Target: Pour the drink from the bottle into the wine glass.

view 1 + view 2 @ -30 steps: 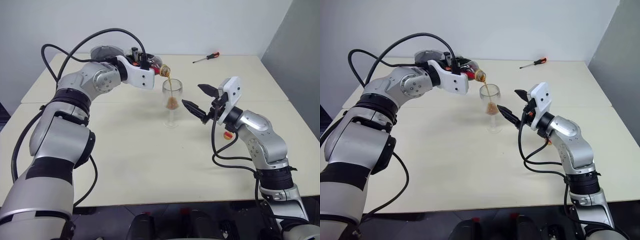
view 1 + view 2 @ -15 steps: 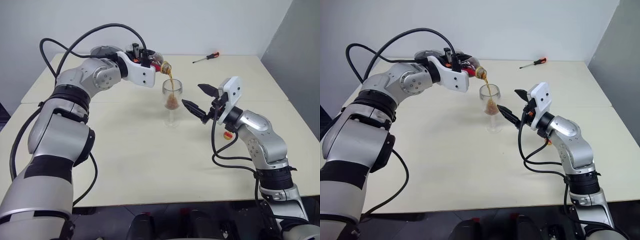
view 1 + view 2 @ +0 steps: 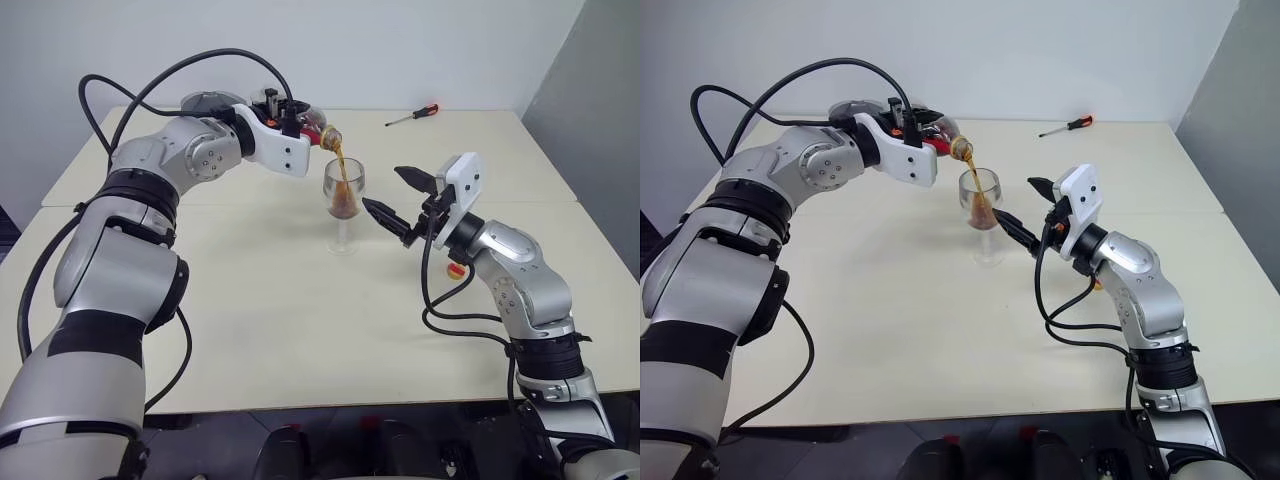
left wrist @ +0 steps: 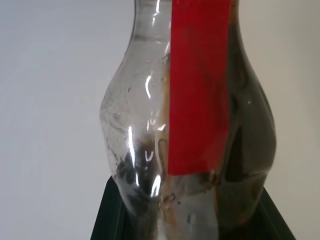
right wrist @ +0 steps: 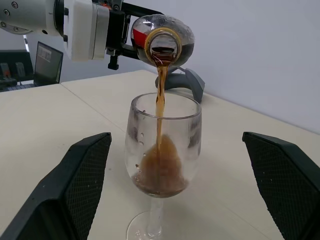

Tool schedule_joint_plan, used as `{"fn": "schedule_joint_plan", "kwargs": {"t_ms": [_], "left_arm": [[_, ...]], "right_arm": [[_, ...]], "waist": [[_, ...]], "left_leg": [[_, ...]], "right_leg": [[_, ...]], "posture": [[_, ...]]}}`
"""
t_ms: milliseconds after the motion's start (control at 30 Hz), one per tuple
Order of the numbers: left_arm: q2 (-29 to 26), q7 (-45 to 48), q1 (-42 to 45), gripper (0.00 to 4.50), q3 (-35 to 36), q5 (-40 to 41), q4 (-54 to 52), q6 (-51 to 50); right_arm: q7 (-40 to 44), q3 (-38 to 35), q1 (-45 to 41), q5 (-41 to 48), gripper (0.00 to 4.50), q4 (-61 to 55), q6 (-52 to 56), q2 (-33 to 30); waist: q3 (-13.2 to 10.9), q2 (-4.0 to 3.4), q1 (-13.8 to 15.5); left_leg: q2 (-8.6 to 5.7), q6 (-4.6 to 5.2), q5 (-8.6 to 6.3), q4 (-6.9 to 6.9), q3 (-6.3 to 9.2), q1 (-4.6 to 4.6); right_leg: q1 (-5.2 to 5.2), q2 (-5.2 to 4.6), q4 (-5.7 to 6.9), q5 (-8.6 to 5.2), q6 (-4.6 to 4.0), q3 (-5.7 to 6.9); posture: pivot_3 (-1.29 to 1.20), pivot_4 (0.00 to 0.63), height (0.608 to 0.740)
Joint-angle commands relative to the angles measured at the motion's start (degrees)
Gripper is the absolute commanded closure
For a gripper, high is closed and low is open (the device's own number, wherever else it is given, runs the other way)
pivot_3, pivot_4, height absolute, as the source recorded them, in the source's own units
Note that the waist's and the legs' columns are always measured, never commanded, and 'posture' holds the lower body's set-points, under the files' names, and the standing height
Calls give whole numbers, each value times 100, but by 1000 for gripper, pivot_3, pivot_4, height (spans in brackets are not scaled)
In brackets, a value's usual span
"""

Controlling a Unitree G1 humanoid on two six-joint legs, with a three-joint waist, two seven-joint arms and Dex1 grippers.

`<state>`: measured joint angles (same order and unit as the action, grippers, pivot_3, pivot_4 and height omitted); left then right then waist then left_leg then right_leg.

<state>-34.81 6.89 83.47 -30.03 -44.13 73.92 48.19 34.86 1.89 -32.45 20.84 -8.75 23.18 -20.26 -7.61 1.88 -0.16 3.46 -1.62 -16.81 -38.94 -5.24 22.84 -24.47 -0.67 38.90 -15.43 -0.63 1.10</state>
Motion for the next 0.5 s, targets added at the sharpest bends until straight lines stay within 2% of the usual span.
{"fn": "schedule_joint_plan", "kwargs": {"t_ms": [33, 500], "left_arm": [[-100, -135, 285, 3464, 32, 20, -93, 49], [-118, -145, 311, 3464, 14, 2, -87, 42]], "right_arm": [[14, -67, -46, -8, 0, -163, -129, -15], [12, -56, -58, -2, 0, -173, -107, -7]], "waist": [[0, 0, 0], [0, 0, 0]], "left_leg": [[0, 0, 0, 0, 0, 0], [1, 0, 0, 0, -22, 0]], "right_leg": [[0, 0, 0, 0, 0, 0], [-3, 0, 0, 0, 0, -2]], "posture": [[0, 150, 740], [0, 150, 740]]}}
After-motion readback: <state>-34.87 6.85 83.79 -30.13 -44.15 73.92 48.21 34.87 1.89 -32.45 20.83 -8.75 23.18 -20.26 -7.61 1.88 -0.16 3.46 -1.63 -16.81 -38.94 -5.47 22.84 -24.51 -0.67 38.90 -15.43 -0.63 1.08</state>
